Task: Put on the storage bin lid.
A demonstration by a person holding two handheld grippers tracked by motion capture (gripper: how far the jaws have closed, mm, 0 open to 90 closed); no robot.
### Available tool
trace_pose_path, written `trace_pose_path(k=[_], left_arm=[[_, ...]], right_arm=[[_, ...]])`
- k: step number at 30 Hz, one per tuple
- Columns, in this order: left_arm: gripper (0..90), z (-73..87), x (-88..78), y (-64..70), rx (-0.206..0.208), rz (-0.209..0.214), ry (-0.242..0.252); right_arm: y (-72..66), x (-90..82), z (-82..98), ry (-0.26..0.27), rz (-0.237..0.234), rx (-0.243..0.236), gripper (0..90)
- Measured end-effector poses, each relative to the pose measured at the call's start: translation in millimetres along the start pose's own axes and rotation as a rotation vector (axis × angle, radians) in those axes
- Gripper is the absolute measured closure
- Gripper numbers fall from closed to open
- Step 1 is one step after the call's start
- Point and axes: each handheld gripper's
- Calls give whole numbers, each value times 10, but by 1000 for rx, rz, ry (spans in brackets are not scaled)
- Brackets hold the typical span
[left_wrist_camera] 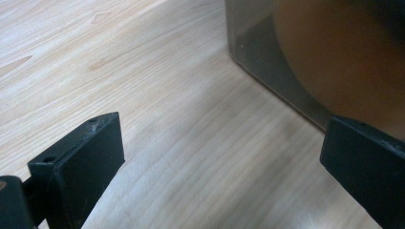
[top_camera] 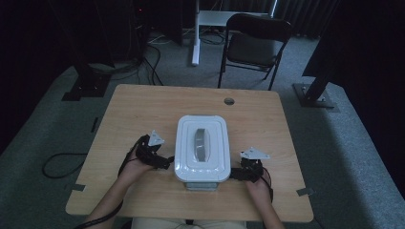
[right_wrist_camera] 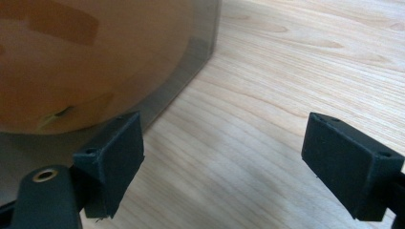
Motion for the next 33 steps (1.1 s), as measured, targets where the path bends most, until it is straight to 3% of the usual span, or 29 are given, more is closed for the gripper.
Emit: trace_pose_path(k=[9, 17, 25, 33], left_arm=[[17, 83, -140, 79, 14, 14, 14], [17, 134, -218, 139, 37, 31, 5], [17, 265, -247, 108, -1, 29, 4], [17, 401, -248, 106, -24, 20, -2]], right_arm=[[139, -71, 11, 24, 12, 52, 139], [176, -151, 5, 45, 13, 47, 139], [223, -258, 34, 71, 16, 43, 139], [330, -389, 170, 67, 53, 63, 139]])
Point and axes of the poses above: each handheld gripper's, and its own axes: x roughly forward along the jaws, z roughly out of its underside, y roughly to its right, and after that the axes turned 2 degrees about x, right-handed
